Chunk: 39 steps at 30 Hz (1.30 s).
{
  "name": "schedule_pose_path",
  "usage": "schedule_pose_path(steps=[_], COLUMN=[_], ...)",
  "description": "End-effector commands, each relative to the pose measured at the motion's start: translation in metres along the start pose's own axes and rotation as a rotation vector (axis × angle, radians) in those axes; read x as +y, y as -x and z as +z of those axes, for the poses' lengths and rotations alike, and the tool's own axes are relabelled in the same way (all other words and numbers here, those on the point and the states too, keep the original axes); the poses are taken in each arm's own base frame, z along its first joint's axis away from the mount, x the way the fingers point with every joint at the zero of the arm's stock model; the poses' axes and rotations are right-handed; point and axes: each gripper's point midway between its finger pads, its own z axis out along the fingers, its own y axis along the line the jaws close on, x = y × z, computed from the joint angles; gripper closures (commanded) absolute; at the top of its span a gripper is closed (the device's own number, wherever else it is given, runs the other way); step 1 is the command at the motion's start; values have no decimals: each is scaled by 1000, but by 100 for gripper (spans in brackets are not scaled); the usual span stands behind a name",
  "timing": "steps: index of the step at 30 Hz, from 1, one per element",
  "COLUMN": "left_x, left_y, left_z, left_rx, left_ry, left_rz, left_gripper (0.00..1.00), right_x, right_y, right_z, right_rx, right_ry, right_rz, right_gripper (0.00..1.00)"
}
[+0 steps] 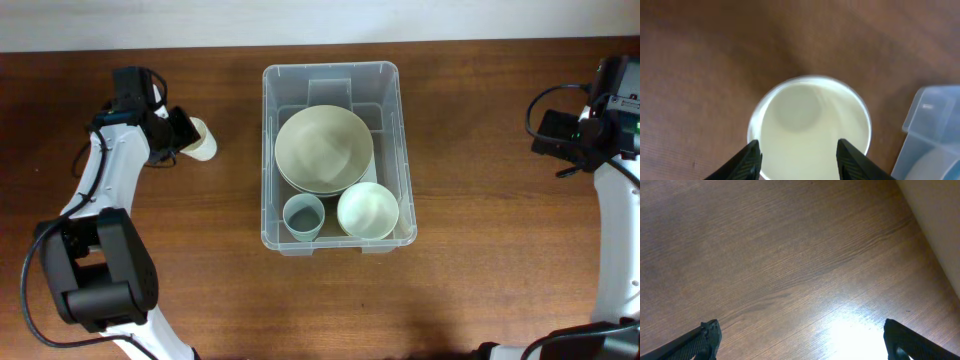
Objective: Pack container
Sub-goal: 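Lift the white cup with the left gripper toward the container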
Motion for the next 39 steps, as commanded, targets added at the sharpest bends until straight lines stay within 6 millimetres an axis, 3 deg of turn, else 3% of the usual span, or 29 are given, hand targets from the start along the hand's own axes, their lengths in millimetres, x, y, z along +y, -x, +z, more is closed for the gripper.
schedule_pose_path(steps=[1,9,16,21,32,39], left_x=[-4,-13,1,11,17,15], left_y=[15,18,-5,-8,-16,-11], left_z=[2,1,2,2,30,31], left_rx=[-45,-51,35,40,79,58], left_ry=[-20,-64,-1,54,67,59], left_rz=[-6,-1,-17,-18,-22,-20], left_gripper=[50,50,50,50,50,55], right_x=[-3,-3,-3,-3,-3,-3], right_y=[1,1,1,1,1,1], right_z=[0,0,0,0,0,0], right_rx=[-2,-2,-2,-2,-2,-2], right_ry=[-13,-13,-13,-13,-13,-13], right_rz=[4,4,4,4,4,4], right_gripper=[1,1,1,1,1,1])
